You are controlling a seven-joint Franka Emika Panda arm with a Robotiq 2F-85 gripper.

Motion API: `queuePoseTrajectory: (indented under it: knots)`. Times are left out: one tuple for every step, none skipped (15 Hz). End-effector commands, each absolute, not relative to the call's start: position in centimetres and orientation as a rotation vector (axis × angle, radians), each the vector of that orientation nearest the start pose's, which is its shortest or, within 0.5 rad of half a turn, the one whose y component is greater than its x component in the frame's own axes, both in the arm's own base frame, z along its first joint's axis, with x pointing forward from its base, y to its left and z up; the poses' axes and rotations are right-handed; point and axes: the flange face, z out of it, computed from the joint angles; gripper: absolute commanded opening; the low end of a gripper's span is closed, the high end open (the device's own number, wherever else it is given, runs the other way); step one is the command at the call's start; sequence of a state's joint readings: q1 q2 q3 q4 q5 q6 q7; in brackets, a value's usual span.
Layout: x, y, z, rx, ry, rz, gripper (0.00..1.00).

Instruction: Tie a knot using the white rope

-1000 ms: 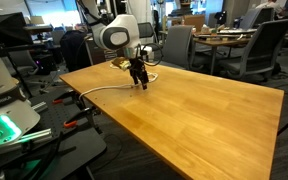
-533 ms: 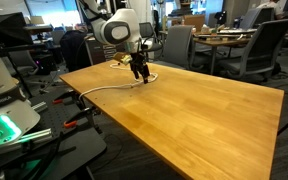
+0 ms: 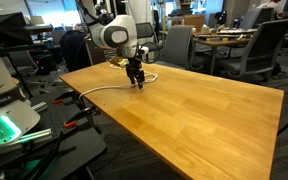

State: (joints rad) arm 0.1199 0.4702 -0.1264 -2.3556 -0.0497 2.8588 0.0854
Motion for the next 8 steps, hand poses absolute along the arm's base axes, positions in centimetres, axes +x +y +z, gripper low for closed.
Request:
queuePoseTrajectory:
  knots:
    - [51.2,0.2,13.7,-3.222,0.045,-0.038,0.49]
    - [51.4,0.4,13.8,-3.221,0.043,-0.04,0.42]
    - [51.4,0.6,13.9,-3.22,0.04,-0.04,0.34]
    - [51.5,0.8,13.9,-3.219,0.041,-0.037,0.28]
    - [51.7,0.9,13.9,-3.219,0.047,-0.037,0.19]
    - [51.9,0.8,14.0,-3.216,0.055,-0.034,0.12]
    - [52.1,0.8,14.1,-3.213,0.067,-0.029,0.03]
    - [52.4,0.8,14.2,-3.205,0.077,-0.016,0.03]
